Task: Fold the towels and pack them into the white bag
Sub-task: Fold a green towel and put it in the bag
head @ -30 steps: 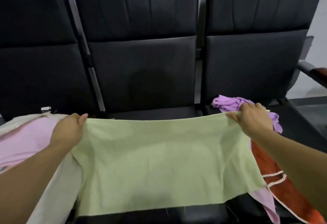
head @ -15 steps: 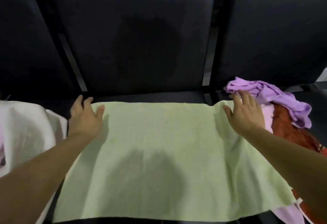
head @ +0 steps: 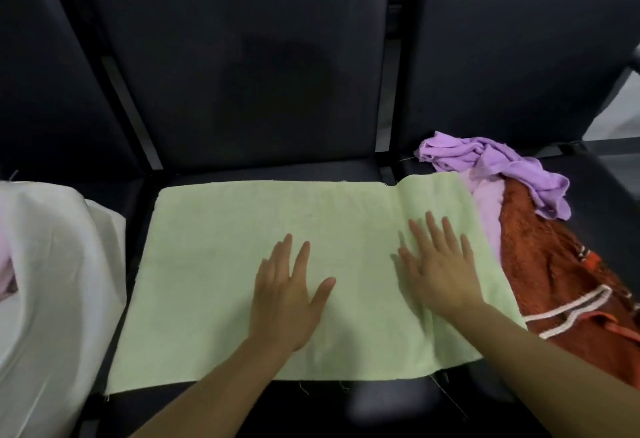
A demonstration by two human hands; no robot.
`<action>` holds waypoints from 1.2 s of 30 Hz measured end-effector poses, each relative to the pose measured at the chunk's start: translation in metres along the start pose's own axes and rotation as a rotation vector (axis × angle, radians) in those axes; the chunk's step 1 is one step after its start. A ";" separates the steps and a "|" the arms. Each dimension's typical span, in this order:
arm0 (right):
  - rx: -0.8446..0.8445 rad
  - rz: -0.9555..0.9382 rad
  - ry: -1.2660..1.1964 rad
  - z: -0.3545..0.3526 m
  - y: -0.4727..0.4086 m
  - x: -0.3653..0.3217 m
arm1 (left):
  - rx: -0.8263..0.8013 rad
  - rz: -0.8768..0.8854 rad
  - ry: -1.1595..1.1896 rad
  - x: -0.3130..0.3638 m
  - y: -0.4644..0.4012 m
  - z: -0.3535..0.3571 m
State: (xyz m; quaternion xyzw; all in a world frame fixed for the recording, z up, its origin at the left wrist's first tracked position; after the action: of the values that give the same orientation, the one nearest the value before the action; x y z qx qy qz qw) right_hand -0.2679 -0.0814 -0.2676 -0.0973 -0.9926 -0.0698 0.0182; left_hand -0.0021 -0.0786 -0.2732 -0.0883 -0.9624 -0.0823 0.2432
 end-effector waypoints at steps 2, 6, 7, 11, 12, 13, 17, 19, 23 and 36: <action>0.008 0.130 -0.067 -0.008 -0.013 0.037 | -0.015 0.035 0.129 0.043 -0.001 0.017; -0.028 0.136 -0.014 -0.013 -0.032 0.076 | 0.037 0.173 0.261 0.135 -0.011 0.057; -0.043 0.126 -0.010 -0.013 -0.037 0.082 | -0.013 0.173 0.274 0.155 -0.014 0.069; 0.002 0.070 -0.045 -0.021 -0.059 0.104 | -0.164 0.193 0.370 0.218 -0.021 0.098; 0.010 0.048 -0.061 -0.024 -0.066 0.107 | -0.148 0.199 0.393 0.229 -0.024 0.100; -0.003 0.033 -0.095 -0.025 -0.073 0.111 | -0.151 0.186 0.422 0.237 -0.028 0.103; -0.152 0.049 -0.291 -0.017 -0.105 0.120 | -0.298 0.029 0.501 0.251 -0.046 0.128; -0.207 0.054 -0.327 -0.010 -0.116 0.120 | -0.327 -0.013 0.510 0.254 -0.053 0.136; -0.236 0.094 -0.369 0.005 -0.130 0.121 | -0.397 -0.104 0.410 0.255 -0.059 0.159; -0.104 0.061 -0.576 -0.002 -0.132 0.139 | -0.507 -0.060 0.594 0.258 -0.070 0.184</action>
State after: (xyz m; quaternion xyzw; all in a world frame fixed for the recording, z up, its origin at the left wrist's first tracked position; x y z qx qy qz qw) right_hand -0.4300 -0.1832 -0.2762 -0.1437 -0.9486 -0.0895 -0.2674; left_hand -0.3237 -0.0761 -0.3169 -0.0897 -0.8013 -0.3467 0.4792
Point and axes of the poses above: each hand's wrist, its own y-axis away from the middle knuckle, its own z-axis out of the palm, x = y × z, the point moved 8 cm from there along -y, towards the middle knuckle, and after that the axes turned 11 degrees about y, right-handed, at the moved point
